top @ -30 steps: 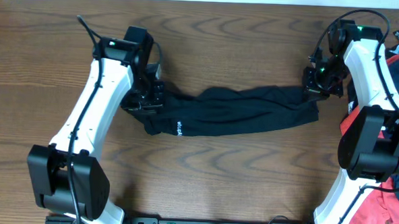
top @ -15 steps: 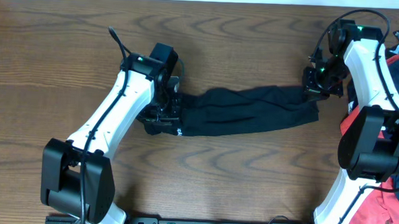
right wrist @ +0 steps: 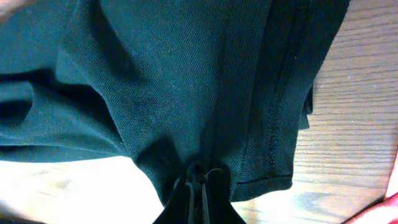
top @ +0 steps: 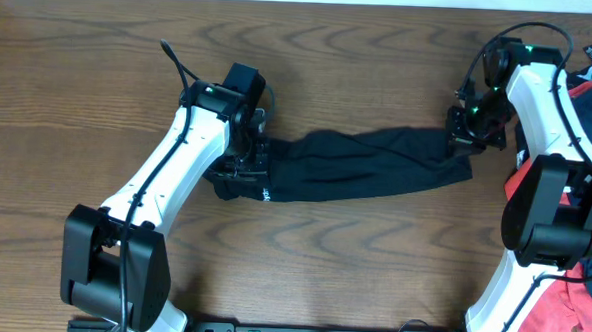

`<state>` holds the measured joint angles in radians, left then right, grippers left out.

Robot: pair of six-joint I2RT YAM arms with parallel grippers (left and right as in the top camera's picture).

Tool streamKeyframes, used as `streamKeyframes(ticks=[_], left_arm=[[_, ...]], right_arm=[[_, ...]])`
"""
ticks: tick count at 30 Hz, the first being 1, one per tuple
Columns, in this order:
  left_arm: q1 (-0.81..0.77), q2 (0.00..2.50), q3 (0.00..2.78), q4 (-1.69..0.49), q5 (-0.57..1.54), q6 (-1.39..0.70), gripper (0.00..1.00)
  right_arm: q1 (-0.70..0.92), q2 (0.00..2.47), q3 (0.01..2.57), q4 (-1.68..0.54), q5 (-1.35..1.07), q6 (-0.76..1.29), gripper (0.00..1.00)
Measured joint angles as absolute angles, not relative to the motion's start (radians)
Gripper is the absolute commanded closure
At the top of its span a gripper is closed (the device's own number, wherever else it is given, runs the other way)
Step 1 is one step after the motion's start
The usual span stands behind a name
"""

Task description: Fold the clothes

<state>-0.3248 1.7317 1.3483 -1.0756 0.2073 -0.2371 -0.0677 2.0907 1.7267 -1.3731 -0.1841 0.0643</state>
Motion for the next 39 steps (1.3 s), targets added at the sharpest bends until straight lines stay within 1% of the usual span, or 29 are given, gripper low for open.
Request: streamKeyframes(ticks=[13, 19, 20, 21, 22, 23, 24, 25, 26, 28, 32, 34, 35, 37, 39], left_arm=[[-0.324, 1.732, 1.341, -1.066, 0.154, -0.241, 0.94], [-0.325, 1.732, 1.282, -1.038, 0.15, -0.256, 0.93], [-0.324, 1.732, 1.275, -1.036, 0.15, -0.258, 0.78], [-0.324, 1.732, 1.269, -1.03, 0.15, -0.256, 0.63], [-0.325, 1.732, 1.264, -1.019, 0.15, -0.257, 0.55], [-0.325, 1.732, 1.263, -1.003, 0.15, -0.263, 0.54], [-0.324, 1.732, 1.263, -0.991, 0.15, -0.264, 0.49], [-0.324, 1.732, 1.263, -0.97, 0.15, -0.262, 0.39], [-0.324, 1.732, 1.263, -0.952, 0.15, -0.262, 0.33], [-0.323, 1.732, 1.262, -0.918, 0.15, -0.266, 0.33], [-0.317, 1.732, 1.262, -0.876, 0.15, -0.266, 0.33], [-0.31, 1.732, 1.262, -0.868, 0.15, -0.266, 0.35], [-0.306, 1.732, 1.262, -0.866, 0.15, -0.266, 0.39], [-0.3, 1.732, 1.263, -0.865, 0.15, -0.27, 0.44], [-0.295, 1.732, 1.263, -0.86, 0.15, -0.268, 0.45]], right_arm=[[-0.068, 2.091, 1.726, -1.372, -0.184, 0.073, 0.99], [-0.068, 2.091, 1.714, -1.371, -0.184, 0.076, 0.99], [-0.068, 2.09, 1.709, -1.368, -0.184, 0.076, 0.98], [-0.068, 2.091, 1.706, -1.364, -0.184, 0.076, 0.92], [-0.068, 2.091, 1.705, -1.359, -0.185, 0.082, 0.87], [-0.068, 2.09, 1.704, -1.35, -0.185, 0.08, 0.71], [-0.068, 2.09, 1.704, -1.342, -0.186, 0.087, 0.52], [-0.068, 2.091, 1.704, -1.338, -0.186, 0.087, 0.39], [-0.068, 2.091, 1.704, -1.333, -0.187, 0.087, 0.35], [-0.068, 2.09, 1.704, -1.326, -0.189, 0.088, 0.33], [-0.068, 2.09, 1.704, -1.318, -0.194, 0.087, 0.35], [-0.068, 2.091, 1.707, -1.32, -0.195, 0.087, 0.37], [-0.068, 2.09, 1.713, -1.323, -0.196, 0.087, 0.37], [-0.068, 2.091, 1.737, -1.329, -0.199, 0.088, 0.35], [-0.068, 2.091, 1.791, -1.347, -0.212, 0.088, 0.32]])
